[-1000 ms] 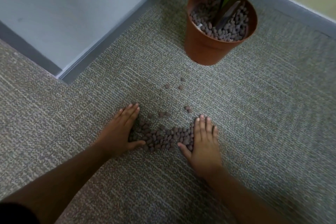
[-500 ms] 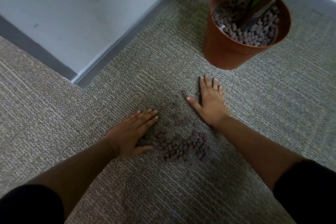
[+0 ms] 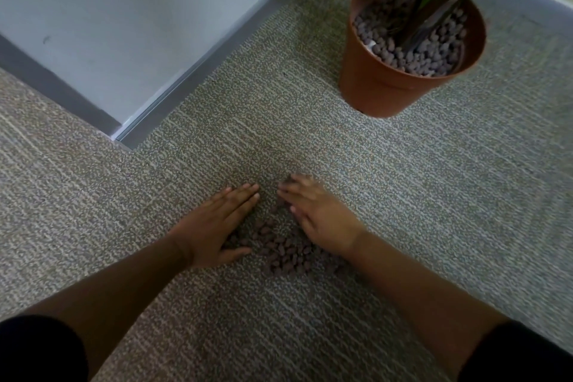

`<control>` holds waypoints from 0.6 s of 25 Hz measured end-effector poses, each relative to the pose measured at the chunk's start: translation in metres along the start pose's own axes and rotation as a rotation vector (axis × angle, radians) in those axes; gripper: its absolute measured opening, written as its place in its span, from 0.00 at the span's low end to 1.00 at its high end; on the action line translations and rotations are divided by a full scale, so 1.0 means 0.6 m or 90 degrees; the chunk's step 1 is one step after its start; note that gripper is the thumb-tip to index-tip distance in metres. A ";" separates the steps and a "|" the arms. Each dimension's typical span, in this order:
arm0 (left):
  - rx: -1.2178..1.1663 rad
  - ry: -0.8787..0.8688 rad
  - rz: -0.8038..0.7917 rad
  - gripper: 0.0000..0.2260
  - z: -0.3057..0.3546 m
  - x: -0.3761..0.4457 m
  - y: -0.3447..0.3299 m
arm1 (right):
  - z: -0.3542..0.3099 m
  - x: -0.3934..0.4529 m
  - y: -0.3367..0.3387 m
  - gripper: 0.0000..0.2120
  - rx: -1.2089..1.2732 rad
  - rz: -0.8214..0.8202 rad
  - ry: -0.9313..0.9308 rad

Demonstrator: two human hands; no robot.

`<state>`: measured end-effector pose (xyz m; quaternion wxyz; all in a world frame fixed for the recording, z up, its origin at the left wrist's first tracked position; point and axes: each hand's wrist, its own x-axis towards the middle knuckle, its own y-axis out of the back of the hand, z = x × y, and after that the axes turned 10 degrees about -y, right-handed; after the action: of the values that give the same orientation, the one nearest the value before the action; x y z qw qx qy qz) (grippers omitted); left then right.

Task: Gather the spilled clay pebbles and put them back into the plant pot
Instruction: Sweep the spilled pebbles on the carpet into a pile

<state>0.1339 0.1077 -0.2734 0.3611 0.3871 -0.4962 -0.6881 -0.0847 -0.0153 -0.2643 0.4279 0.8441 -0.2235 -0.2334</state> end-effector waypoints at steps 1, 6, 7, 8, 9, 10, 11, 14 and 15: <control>0.004 -0.001 0.008 0.40 -0.001 0.000 -0.003 | -0.004 -0.020 0.000 0.20 0.007 -0.003 0.017; 0.025 -0.009 0.026 0.40 -0.005 -0.001 -0.012 | -0.006 -0.103 -0.002 0.23 0.090 0.159 -0.098; 0.025 -0.003 0.025 0.40 -0.004 -0.001 -0.013 | -0.003 -0.121 -0.007 0.23 0.087 0.193 -0.127; 0.026 0.013 0.027 0.41 -0.002 -0.001 -0.013 | 0.000 -0.140 -0.014 0.23 0.074 0.209 -0.157; 0.021 0.047 0.032 0.42 0.001 -0.004 -0.014 | 0.001 -0.161 -0.023 0.25 0.050 0.207 -0.189; 0.009 0.096 0.041 0.43 0.003 -0.008 -0.016 | 0.001 -0.182 -0.034 0.29 0.004 0.189 -0.218; -0.006 0.149 0.052 0.44 0.006 -0.012 -0.020 | 0.001 -0.201 -0.049 0.32 -0.066 0.162 -0.232; -0.049 0.226 0.057 0.46 0.023 -0.007 -0.025 | -0.006 -0.217 -0.071 0.38 -0.205 0.090 -0.272; -0.062 0.217 0.050 0.46 0.036 0.007 -0.025 | -0.008 -0.207 -0.072 0.38 -0.192 0.093 -0.298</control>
<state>0.1112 0.1164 -0.2840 0.4849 0.4606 -0.4082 -0.6213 -0.1723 0.0826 -0.2723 0.5013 0.6756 -0.3393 -0.4208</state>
